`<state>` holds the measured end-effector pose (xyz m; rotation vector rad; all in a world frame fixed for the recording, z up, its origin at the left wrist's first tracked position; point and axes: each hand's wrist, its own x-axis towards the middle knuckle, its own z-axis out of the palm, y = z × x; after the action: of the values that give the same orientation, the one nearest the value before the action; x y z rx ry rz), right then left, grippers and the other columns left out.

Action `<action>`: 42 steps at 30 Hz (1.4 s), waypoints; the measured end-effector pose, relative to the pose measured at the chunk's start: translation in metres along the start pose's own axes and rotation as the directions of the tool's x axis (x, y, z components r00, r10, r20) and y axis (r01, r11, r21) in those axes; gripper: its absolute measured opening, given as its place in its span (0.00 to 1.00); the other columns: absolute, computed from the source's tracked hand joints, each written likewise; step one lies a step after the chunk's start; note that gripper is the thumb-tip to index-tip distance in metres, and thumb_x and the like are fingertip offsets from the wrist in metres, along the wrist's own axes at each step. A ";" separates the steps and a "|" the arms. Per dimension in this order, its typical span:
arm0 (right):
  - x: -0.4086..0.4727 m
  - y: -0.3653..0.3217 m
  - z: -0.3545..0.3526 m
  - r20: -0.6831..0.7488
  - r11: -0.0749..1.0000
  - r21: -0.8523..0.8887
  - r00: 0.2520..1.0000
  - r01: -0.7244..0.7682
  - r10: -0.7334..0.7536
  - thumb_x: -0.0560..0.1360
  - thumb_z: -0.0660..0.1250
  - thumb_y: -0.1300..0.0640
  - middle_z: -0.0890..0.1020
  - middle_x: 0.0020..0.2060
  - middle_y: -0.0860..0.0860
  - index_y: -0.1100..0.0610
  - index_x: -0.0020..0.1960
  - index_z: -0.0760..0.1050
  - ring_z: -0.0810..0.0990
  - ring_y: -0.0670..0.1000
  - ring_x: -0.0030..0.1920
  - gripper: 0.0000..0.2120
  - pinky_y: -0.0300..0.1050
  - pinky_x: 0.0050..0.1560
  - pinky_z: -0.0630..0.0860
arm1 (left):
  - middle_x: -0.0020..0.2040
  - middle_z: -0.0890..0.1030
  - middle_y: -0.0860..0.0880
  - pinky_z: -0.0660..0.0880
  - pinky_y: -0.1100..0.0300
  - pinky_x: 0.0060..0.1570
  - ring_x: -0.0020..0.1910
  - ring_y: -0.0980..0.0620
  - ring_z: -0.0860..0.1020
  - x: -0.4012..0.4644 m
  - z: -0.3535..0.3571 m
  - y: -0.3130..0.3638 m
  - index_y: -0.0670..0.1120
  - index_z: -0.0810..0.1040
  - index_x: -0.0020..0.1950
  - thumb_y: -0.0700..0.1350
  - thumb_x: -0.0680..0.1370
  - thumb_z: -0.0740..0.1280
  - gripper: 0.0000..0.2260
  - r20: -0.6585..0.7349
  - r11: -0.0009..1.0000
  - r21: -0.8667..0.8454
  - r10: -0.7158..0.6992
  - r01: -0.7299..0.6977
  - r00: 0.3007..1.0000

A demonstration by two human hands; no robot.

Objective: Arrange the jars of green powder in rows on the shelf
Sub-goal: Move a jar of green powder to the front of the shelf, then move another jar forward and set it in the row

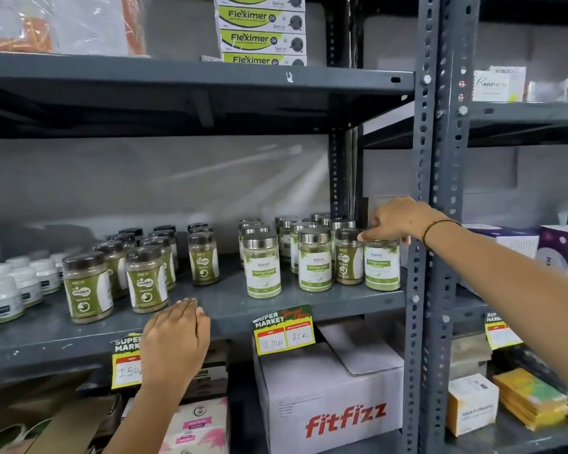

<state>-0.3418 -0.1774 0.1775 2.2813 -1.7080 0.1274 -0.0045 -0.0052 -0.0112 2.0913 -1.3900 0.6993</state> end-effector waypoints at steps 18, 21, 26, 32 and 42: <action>0.009 -0.030 -0.015 -0.139 0.984 0.080 0.979 0.160 -0.147 0.68 0.69 0.32 0.78 0.63 0.56 0.53 0.70 0.71 0.77 0.59 0.61 0.38 0.54 0.57 0.76 | 0.53 0.85 0.42 0.75 0.49 0.57 0.54 0.44 0.82 0.001 0.004 0.000 0.40 0.83 0.53 0.50 0.78 0.52 0.22 -0.008 1.000 -0.007 -0.021 0.021 1.000; 0.020 -0.030 -0.004 0.059 0.972 0.155 0.980 0.178 -0.189 0.69 0.72 0.36 0.74 0.68 0.53 0.52 0.74 0.67 0.74 0.55 0.65 0.38 0.51 0.62 0.72 | 0.53 0.85 0.42 0.75 0.49 0.57 0.54 0.44 0.82 0.002 0.005 -0.001 0.40 0.83 0.54 0.50 0.78 0.52 0.23 -0.015 1.000 -0.001 -0.014 0.014 1.000; 0.036 -0.028 0.008 0.142 0.956 0.245 0.970 0.160 -0.198 0.69 0.74 0.40 0.72 0.70 0.51 0.50 0.72 0.67 0.73 0.54 0.66 0.37 0.50 0.63 0.72 | 0.52 0.85 0.42 0.76 0.49 0.55 0.53 0.44 0.82 0.002 0.004 0.000 0.39 0.83 0.53 0.49 0.78 0.53 0.22 -0.028 1.000 0.010 -0.007 0.008 1.000; 0.034 -0.027 0.003 0.081 0.912 0.379 0.976 0.158 -0.203 0.64 0.79 0.43 0.79 0.53 0.46 0.52 0.65 0.74 0.76 0.49 0.53 0.33 0.45 0.51 0.72 | 0.53 0.85 0.42 0.75 0.49 0.56 0.53 0.44 0.82 0.003 0.003 0.000 0.40 0.83 0.53 0.49 0.78 0.52 0.22 -0.011 1.000 0.012 -0.007 0.007 1.000; 0.008 -0.036 -0.050 -0.356 0.931 0.258 0.921 0.258 -0.157 0.64 0.79 0.43 0.82 0.56 0.54 0.54 0.64 0.75 0.80 0.57 0.56 0.32 0.47 0.55 0.74 | 0.52 0.85 0.41 0.76 0.49 0.56 0.52 0.43 0.82 0.002 0.001 0.003 0.39 0.83 0.52 0.48 0.77 0.53 0.21 -0.019 1.000 0.009 -0.018 0.018 1.000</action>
<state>-0.2997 -0.1616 0.2210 2.4625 -1.3362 0.7275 -0.0064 -0.0086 -0.0104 2.0965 -1.3581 0.7178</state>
